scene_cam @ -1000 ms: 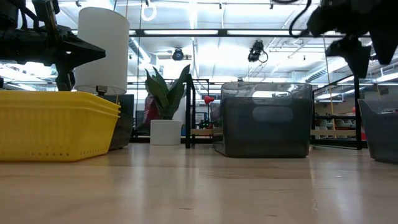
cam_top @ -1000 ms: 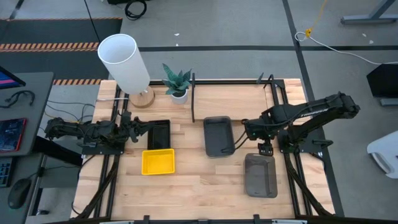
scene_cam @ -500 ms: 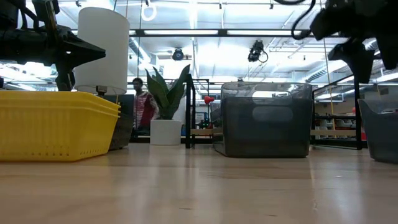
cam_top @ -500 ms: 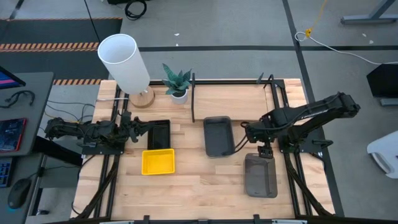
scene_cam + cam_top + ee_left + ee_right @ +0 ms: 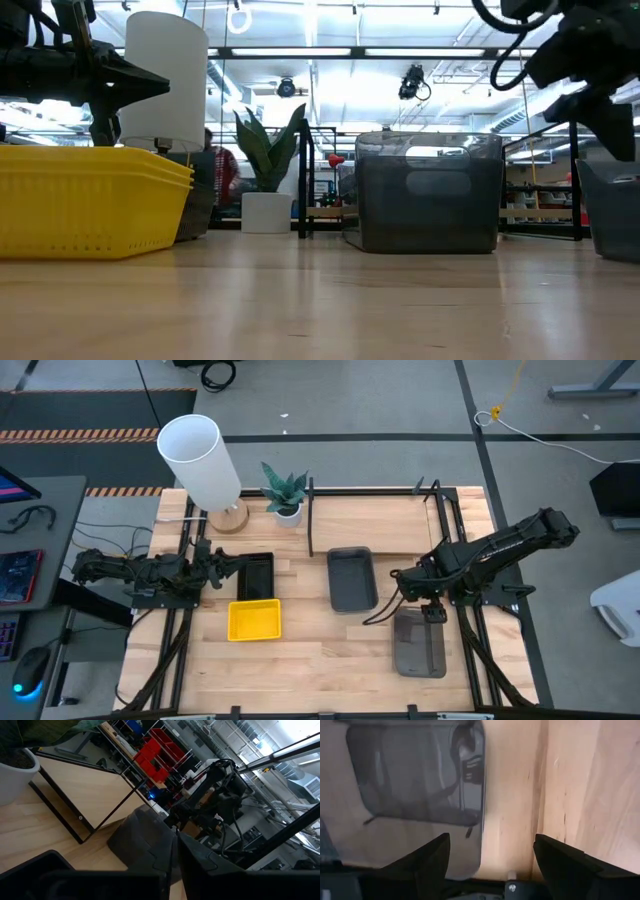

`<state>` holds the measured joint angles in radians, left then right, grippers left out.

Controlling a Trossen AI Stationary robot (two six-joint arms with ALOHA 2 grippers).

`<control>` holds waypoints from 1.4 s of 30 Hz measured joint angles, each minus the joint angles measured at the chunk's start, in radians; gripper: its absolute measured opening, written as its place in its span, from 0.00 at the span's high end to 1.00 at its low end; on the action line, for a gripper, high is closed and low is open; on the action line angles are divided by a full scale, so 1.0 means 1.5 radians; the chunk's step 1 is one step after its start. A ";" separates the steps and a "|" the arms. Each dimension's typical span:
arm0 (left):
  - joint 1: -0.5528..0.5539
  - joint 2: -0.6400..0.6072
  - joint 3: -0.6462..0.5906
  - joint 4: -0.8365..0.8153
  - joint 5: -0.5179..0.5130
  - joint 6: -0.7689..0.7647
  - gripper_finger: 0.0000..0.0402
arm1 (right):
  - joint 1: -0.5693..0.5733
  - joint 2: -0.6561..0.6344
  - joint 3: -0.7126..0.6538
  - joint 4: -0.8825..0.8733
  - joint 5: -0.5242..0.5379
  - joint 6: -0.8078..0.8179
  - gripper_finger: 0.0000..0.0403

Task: Stack baskets on shelf by color
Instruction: Stack the bottom gray bin on the stacked gray bins

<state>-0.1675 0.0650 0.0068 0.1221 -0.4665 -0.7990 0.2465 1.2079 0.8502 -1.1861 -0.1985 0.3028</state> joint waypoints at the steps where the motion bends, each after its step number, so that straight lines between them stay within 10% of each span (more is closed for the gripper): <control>1: 0.000 0.000 0.000 0.000 0.000 0.000 0.92 | -0.004 0.000 0.002 -0.007 -0.001 -0.009 0.29; 25: 0.000 0.000 0.000 0.000 0.000 0.000 0.92 | -0.056 -0.007 0.009 -0.066 0.032 -0.159 0.30; 42: 0.000 0.000 0.000 0.000 0.000 0.000 0.92 | -0.057 -0.292 0.008 -0.003 0.055 -0.295 0.30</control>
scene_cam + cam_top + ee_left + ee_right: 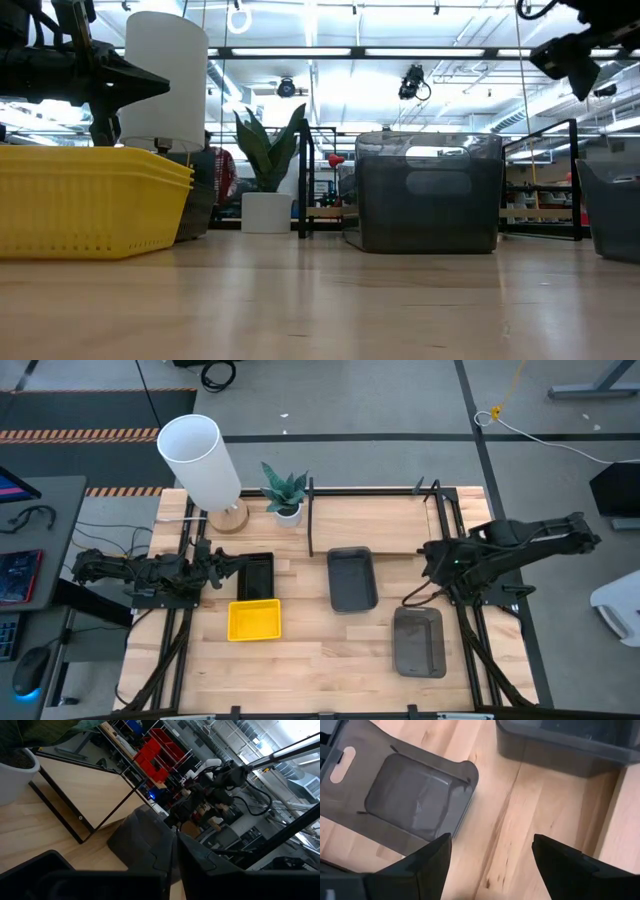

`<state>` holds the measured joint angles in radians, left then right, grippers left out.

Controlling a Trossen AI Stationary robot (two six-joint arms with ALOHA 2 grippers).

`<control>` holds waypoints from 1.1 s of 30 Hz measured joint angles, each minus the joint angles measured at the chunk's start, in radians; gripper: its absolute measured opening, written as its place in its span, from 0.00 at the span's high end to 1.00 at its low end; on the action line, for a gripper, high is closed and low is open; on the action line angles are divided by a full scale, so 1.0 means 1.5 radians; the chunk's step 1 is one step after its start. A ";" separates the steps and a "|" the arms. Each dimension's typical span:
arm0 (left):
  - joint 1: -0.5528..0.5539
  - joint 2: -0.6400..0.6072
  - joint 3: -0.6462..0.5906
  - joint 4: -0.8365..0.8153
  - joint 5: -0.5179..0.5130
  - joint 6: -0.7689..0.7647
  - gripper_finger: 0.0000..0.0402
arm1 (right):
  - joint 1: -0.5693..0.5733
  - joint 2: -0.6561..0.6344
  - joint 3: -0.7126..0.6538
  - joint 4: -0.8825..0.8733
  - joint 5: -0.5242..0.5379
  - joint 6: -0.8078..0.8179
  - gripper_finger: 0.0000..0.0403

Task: Stack baskets on shelf by color
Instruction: Stack the bottom gray bin on the stacked gray bins

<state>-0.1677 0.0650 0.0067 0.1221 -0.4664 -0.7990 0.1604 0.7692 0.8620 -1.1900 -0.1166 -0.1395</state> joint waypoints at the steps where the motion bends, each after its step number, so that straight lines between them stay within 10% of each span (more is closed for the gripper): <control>1: 0.000 0.000 0.000 0.000 0.000 0.000 0.91 | -0.002 -0.006 0.000 0.000 0.000 -0.003 0.30; 33: 0.000 0.000 0.000 0.000 0.000 0.000 0.93 | -0.048 -0.030 -0.032 -0.082 -0.003 0.141 0.30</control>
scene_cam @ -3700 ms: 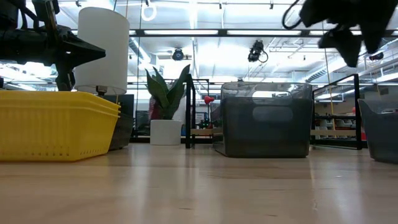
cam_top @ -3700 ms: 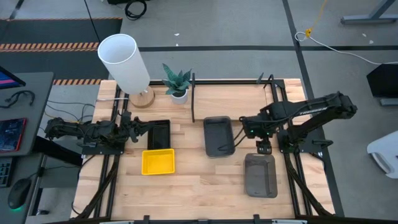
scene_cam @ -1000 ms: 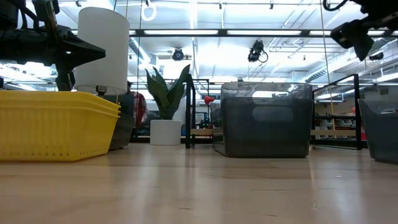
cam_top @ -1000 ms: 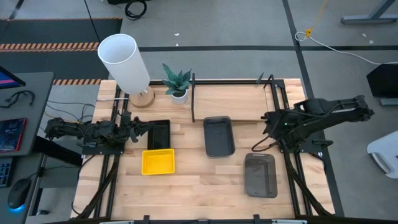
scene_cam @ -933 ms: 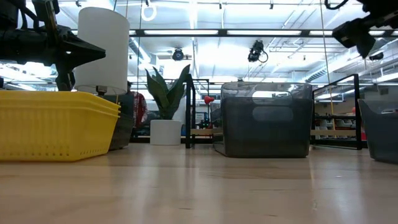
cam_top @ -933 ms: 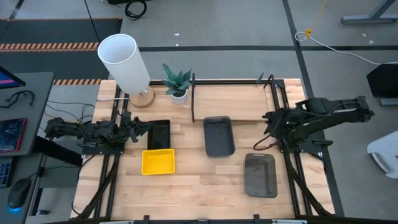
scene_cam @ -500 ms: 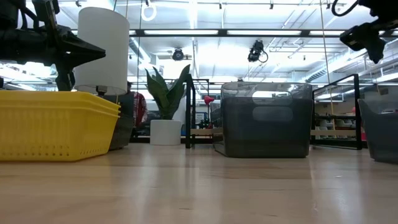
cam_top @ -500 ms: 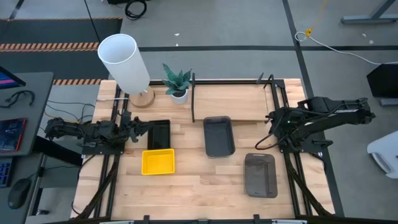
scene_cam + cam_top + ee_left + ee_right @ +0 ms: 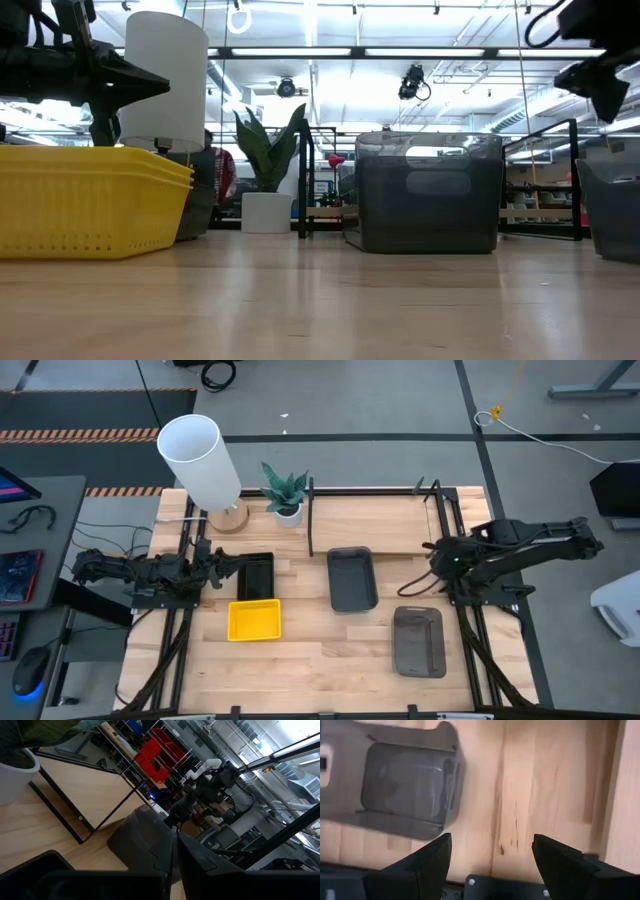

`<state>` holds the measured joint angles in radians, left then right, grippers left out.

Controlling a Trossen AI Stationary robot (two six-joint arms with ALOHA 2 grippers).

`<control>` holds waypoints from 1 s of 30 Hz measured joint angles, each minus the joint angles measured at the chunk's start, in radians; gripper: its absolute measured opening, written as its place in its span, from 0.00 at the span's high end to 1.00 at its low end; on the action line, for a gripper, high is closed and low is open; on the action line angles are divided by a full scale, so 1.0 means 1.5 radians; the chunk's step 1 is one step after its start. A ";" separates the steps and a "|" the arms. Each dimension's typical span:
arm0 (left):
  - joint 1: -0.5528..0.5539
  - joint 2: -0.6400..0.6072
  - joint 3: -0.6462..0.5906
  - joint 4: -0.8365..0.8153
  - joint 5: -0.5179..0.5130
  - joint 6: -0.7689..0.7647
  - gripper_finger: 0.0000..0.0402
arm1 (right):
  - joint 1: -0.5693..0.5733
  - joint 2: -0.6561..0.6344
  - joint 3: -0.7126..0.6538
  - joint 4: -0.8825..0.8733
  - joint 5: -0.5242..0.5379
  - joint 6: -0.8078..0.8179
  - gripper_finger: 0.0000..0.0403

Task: Stack baskets on shelf by color
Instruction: Stack the bottom gray bin on the stacked gray bins

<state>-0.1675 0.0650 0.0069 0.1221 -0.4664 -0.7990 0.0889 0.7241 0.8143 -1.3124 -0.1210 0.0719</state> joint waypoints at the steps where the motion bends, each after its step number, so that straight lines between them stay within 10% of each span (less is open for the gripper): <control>1: 0.000 0.000 0.000 0.000 0.000 0.000 0.92 | -0.002 0.009 0.000 -0.001 0.001 0.019 0.30; 30: 0.000 0.000 0.000 0.000 0.000 0.000 0.91 | 0.125 0.182 0.000 0.165 0.035 0.213 0.30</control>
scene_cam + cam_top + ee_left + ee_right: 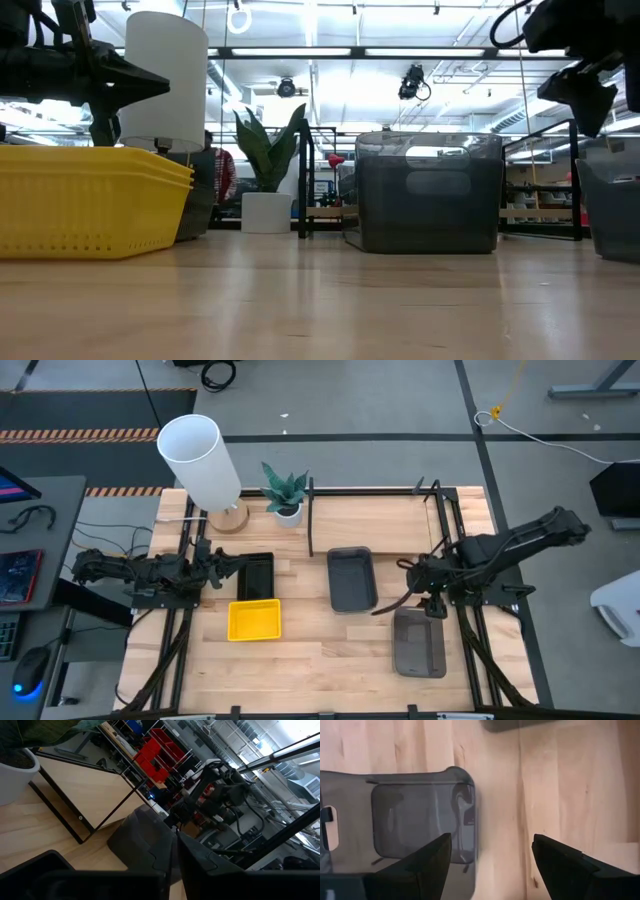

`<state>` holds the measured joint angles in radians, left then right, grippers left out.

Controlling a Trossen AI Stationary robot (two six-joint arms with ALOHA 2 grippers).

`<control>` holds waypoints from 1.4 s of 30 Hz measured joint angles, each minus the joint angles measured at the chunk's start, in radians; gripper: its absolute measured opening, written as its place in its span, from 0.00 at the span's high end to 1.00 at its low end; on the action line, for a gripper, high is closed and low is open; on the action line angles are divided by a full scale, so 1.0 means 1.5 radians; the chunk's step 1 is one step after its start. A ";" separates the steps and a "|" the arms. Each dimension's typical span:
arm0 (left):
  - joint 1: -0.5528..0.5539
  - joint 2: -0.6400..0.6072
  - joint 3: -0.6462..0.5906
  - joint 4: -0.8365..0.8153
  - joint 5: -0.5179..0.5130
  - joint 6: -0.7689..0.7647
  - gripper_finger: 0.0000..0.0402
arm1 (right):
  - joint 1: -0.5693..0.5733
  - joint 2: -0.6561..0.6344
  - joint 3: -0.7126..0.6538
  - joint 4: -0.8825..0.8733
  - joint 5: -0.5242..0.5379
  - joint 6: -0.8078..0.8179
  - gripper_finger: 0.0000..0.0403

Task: Stack baskets on shelf by color
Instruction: Stack the bottom gray bin on the stacked gray bins

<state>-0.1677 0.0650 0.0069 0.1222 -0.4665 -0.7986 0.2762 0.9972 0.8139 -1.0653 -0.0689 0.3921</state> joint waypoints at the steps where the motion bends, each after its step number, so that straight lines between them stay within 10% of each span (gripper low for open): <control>1: 0.000 0.000 0.000 0.000 0.000 0.000 0.92 | 0.004 0.006 0.000 0.005 0.000 0.001 0.31; 19: 0.000 0.000 0.000 0.000 0.000 0.000 0.92 | 0.060 0.072 -0.180 0.203 -0.008 0.066 0.48; 42: 0.000 0.000 0.000 0.000 0.000 0.000 0.92 | 0.061 0.193 -0.184 0.253 -0.019 0.068 0.77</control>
<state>-0.1676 0.0654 0.0068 0.1219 -0.4664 -0.7987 0.3676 1.2868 0.5385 -0.6852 -0.0968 0.4946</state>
